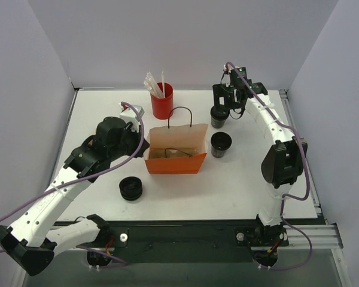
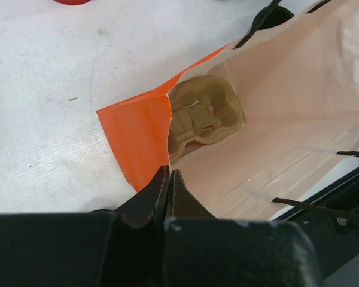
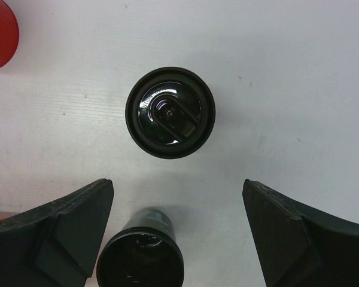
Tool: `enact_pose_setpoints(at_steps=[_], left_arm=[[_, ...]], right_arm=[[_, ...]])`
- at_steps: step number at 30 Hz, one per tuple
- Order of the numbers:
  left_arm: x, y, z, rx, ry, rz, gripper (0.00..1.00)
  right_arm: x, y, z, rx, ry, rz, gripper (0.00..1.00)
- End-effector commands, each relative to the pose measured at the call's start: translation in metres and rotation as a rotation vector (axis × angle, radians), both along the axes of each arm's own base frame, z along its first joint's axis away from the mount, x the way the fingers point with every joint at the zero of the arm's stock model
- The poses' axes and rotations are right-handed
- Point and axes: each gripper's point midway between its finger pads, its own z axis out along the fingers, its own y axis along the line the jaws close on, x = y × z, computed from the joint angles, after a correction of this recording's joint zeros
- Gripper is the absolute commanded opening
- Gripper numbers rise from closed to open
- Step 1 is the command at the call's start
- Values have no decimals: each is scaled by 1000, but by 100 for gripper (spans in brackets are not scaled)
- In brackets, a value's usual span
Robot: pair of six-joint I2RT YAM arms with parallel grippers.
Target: Pack the takeout coffee
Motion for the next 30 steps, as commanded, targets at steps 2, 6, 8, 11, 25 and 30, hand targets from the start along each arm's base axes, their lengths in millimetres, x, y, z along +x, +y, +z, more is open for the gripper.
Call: enact_pose_setpoints(at_steps=[2, 6, 8, 11, 25, 30], left_arm=[[-3, -3, 43, -88, -191, -66, 0], [-8, -4, 38, -75, -190, -102, 0], [-10, -5, 38, -79, -213, -121, 0], [-10, -4, 42, -93, -256, -128, 0], [-21, 10, 36, -103, -374, -120, 0], [-26, 13, 37, -84, -392, -141, 0]], right_arm=[[9, 10, 17, 16, -37, 129, 94], [18, 11, 5, -2, -24, 155, 94], [25, 11, 1, -10, -23, 159, 94], [32, 14, -4, -16, -21, 185, 94], [27, 11, -42, -64, 59, 241, 94], [29, 10, -51, -78, 74, 249, 94]])
